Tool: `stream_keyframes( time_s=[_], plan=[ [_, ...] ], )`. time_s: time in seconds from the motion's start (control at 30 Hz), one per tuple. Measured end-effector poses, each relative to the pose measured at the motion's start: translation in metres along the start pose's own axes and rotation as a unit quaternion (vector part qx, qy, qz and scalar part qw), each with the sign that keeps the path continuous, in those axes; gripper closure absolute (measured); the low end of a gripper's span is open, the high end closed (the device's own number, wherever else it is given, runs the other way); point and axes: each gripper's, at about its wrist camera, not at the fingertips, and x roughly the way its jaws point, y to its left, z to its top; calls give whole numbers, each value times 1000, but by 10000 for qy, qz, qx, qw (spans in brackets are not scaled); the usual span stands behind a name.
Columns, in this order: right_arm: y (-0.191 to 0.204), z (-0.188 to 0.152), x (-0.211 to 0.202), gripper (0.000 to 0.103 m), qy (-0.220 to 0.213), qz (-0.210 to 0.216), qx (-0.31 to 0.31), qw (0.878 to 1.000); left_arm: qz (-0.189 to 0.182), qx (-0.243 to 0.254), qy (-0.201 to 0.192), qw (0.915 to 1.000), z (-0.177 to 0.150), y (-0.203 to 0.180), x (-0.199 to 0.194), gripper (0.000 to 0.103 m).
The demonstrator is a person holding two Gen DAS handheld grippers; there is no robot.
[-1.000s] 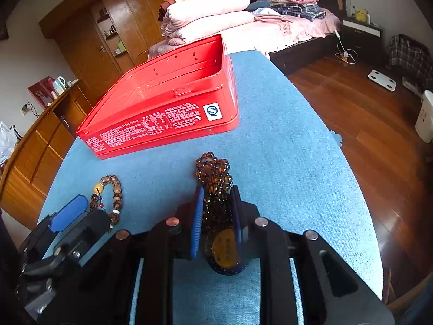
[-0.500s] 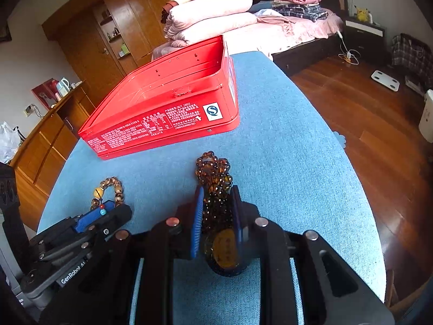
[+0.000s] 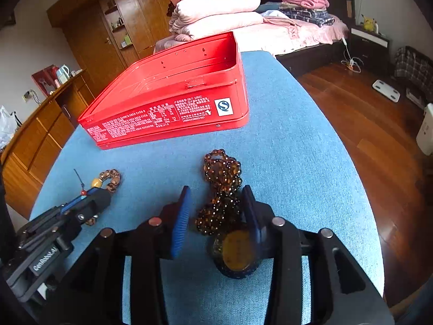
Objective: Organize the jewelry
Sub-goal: 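Carry the amber necklace and wooden bracelet over the red tin with both tools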
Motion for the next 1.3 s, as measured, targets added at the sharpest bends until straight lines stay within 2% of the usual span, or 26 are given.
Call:
stream_keyframes(
  time_s=[0.07,0.27,0.67,0.93,1.3],
  plan=[
    [-1,0,0,82,12,21,-11,10000,-31,-45,-36,10000,0,3,-2,89],
    [3,-1,-6,82,-39,177,23,9998,-109,-106,-225,9996,2,9,-17,89],
    [34,27,-40,82,-561,468,-239,9970,-257,-201,-842,9959,27,26,-57,91],
    [49,62,-46,82,-820,500,-421,9945,-288,-209,-1190,9923,59,33,-67,92],
    [59,113,-21,82,-902,583,-493,9930,-470,-96,-1545,9868,115,28,-61,92]
  ],
)
